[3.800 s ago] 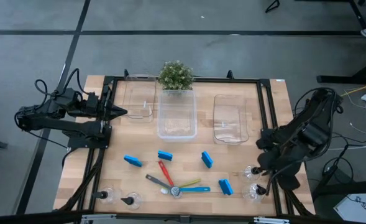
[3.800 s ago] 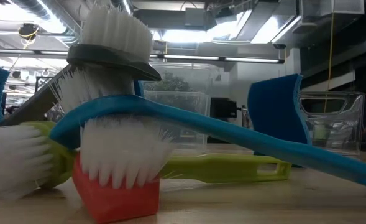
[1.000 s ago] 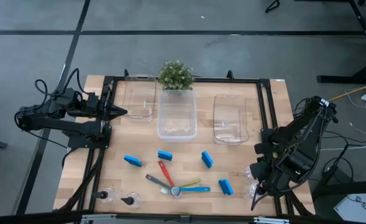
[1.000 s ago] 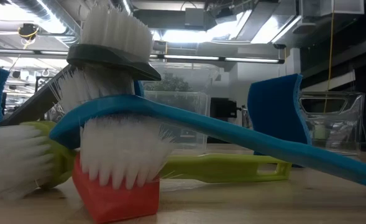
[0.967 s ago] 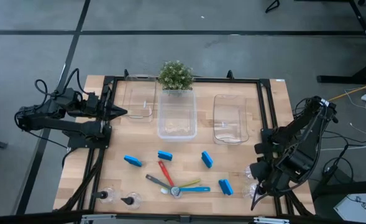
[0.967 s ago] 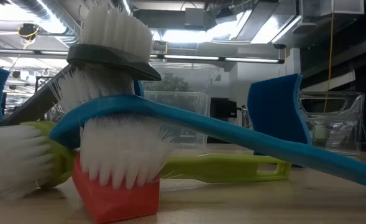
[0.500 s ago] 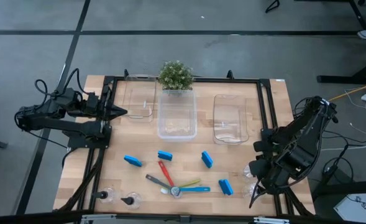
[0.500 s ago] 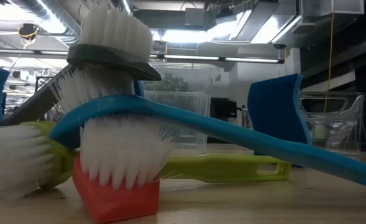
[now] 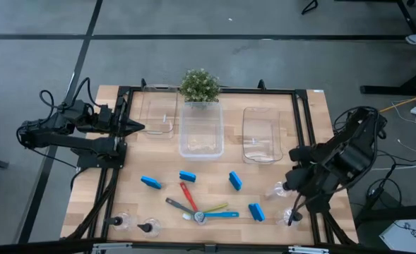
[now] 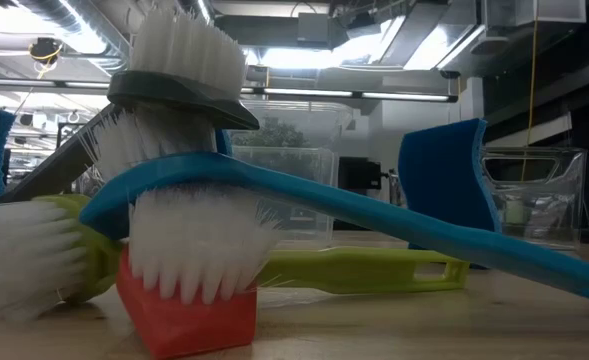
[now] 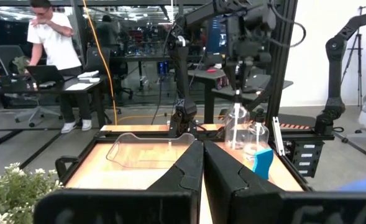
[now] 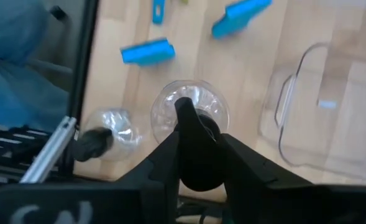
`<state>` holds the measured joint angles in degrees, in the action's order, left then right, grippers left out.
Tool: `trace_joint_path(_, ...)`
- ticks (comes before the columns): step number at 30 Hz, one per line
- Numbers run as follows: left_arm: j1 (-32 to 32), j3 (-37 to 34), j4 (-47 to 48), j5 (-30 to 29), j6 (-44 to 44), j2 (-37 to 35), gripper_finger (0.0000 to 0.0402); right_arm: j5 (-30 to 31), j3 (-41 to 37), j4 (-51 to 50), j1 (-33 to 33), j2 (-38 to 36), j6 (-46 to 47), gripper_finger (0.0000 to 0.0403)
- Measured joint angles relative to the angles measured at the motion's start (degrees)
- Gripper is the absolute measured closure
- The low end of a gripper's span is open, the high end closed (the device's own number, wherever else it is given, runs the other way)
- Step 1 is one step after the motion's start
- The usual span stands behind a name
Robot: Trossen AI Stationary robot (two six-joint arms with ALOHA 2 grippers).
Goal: Pick & Place Kitchen Sink Supplies
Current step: Put the transparent bottle into the right transparent bin
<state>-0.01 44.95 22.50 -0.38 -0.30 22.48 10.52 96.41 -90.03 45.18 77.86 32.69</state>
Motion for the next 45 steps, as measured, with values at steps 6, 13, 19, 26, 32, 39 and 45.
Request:
trace_joint_path(6,0.0,0.0,0.0,0.0,0.0,0.0,0.0395,0.0,6.8,0.0,-3.8,0.0,-4.9,0.0307)
trace_joint_path(13,0.0,0.0,0.0,0.0,0.0,0.0,0.0395,0.0,13.4,0.0,-10.2,0.0,-11.0,0.0307)
trace_joint_path(19,0.0,0.0,0.0,0.0,0.0,0.0,0.0395,0.0,16.2,0.0,-17.1,0.0,-18.3,0.0307)
trace_joint_path(26,0.0,0.0,0.0,0.0,0.0,0.0,0.0396,1.7,16.4,0.0,-27.1,0.0,-26.3,0.0298)
trace_joint_path(32,0.0,0.0,0.0,0.0,0.0,0.0,0.0396,3.9,16.4,0.0,-36.2,0.0,-31.9,0.0308)
trace_joint_path(39,0.0,0.0,0.0,0.0,0.0,0.0,0.0395,4.0,16.4,0.0,-45.7,0.0,-34.7,0.0300)
trace_joint_path(45,0.0,0.0,0.0,0.0,0.0,0.0,0.0395,4.0,16.4,0.0,-52.4,0.0,-36.2,0.0308)
